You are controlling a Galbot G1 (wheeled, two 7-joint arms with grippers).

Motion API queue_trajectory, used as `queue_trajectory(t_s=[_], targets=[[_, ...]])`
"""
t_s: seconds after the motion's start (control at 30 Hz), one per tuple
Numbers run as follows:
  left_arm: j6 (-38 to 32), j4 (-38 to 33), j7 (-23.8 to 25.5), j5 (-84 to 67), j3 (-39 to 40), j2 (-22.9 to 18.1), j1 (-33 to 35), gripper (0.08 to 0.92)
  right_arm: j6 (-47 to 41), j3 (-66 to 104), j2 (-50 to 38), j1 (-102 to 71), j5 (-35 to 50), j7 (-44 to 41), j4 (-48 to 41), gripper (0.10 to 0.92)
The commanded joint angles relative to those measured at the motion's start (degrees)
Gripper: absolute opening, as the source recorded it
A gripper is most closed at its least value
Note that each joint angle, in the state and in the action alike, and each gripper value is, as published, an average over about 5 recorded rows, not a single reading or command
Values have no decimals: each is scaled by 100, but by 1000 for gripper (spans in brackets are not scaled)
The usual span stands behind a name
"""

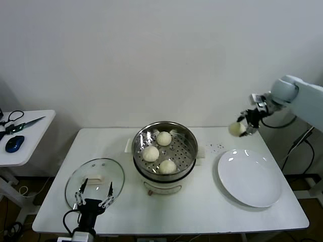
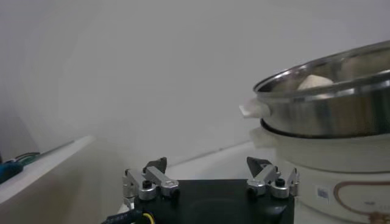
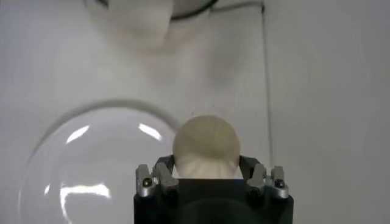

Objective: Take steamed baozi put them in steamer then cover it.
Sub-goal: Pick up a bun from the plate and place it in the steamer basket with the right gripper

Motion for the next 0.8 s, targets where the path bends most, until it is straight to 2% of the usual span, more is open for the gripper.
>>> queue_trajectory(t_s=[0.03,0.37,0.8], targets=[[-13,-97,5,-20,135,56,1,823,-540,-1648,1596,1644,2253,192,469,698],[-46,-6,16,-104,128,106,-30,823,-879,-1560,2377,781,2257,615,809,704],[-44,157,40,-265,54,224,-89,823,-852,-1547,2742,-249,1793,669,253,704]])
